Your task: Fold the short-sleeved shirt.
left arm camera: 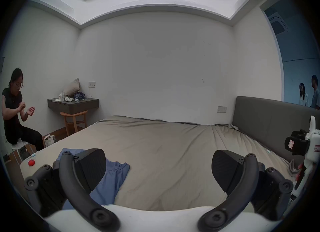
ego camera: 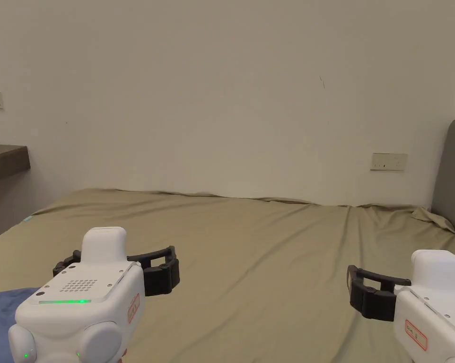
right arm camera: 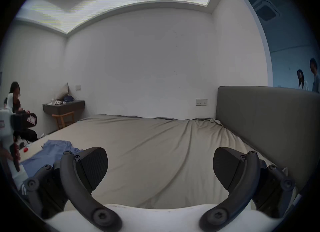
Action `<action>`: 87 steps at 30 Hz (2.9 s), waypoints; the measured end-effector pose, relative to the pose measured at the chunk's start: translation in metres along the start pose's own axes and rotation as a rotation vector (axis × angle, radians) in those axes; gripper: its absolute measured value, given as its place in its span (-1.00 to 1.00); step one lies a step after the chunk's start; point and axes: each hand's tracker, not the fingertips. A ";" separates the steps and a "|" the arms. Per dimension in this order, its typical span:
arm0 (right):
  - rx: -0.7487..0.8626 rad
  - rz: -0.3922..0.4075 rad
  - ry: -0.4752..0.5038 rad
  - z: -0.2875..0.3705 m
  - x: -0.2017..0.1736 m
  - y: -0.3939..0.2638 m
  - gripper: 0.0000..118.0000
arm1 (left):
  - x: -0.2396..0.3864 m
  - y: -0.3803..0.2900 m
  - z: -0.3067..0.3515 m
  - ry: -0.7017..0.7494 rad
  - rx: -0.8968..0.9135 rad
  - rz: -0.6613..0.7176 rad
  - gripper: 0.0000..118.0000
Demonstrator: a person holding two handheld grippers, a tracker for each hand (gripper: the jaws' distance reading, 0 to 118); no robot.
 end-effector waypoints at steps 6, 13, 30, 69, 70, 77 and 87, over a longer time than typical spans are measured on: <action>0.012 -0.081 0.029 0.000 0.002 0.004 1.00 | -0.001 0.004 0.001 -0.012 0.000 0.019 1.00; 0.009 -0.073 -0.011 0.001 0.002 0.006 1.00 | -0.002 0.007 0.001 -0.013 -0.003 0.019 1.00; 0.052 -0.064 -0.037 0.003 0.002 0.019 1.00 | 0.002 0.014 0.000 -0.013 -0.008 0.014 1.00; 0.002 -0.052 -0.089 -0.007 0.006 0.029 0.96 | 0.017 0.026 -0.011 0.023 -0.050 -0.092 0.89; -0.027 -0.058 -0.077 -0.007 0.006 0.029 0.73 | 0.017 0.024 -0.011 0.031 -0.056 -0.101 0.51; -0.069 0.007 -0.077 -0.010 -0.010 0.018 -0.96 | -0.004 0.007 -0.007 0.050 -0.081 -0.035 -0.95; -0.088 0.082 0.383 -0.036 -0.168 0.022 -0.96 | -0.114 0.008 0.081 0.373 -0.025 -0.040 -0.96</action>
